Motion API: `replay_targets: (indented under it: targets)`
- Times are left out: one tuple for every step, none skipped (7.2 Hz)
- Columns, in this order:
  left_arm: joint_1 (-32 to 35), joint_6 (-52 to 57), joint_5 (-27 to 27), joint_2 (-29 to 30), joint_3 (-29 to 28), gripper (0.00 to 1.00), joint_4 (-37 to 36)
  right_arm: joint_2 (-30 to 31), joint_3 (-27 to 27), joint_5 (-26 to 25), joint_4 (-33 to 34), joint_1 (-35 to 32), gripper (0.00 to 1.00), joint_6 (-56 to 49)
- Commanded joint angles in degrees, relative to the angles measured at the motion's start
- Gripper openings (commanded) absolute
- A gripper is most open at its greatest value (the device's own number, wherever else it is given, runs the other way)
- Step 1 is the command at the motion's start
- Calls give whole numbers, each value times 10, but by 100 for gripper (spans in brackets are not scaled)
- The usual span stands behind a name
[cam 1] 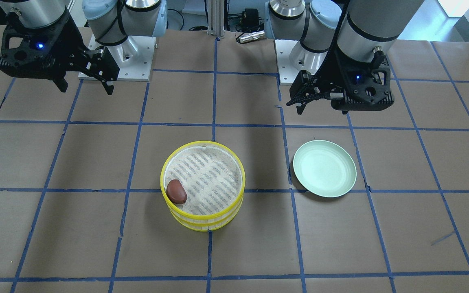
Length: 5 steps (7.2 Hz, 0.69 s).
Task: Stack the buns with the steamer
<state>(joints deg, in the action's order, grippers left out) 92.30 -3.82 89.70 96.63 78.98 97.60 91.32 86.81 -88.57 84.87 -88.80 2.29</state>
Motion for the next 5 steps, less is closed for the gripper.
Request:
replay_targets:
  targets:
    - [1,0,0,-1,7,100,-8,0,-1,1,3,0,99,0]
    - [1,0,0,-1,7,100,-9,0,-1,1,3,-1,99,0]
    - [1,0,0,-1,8,100,-14,0,-1,1,3,-1,99,0]
    - [0,0,-2,-1,8,100,-14,0,-1,1,4,-1,99,0]
    - [0,0,-1,-1,9,100,-14,0,-1,1,4,0,99,0]
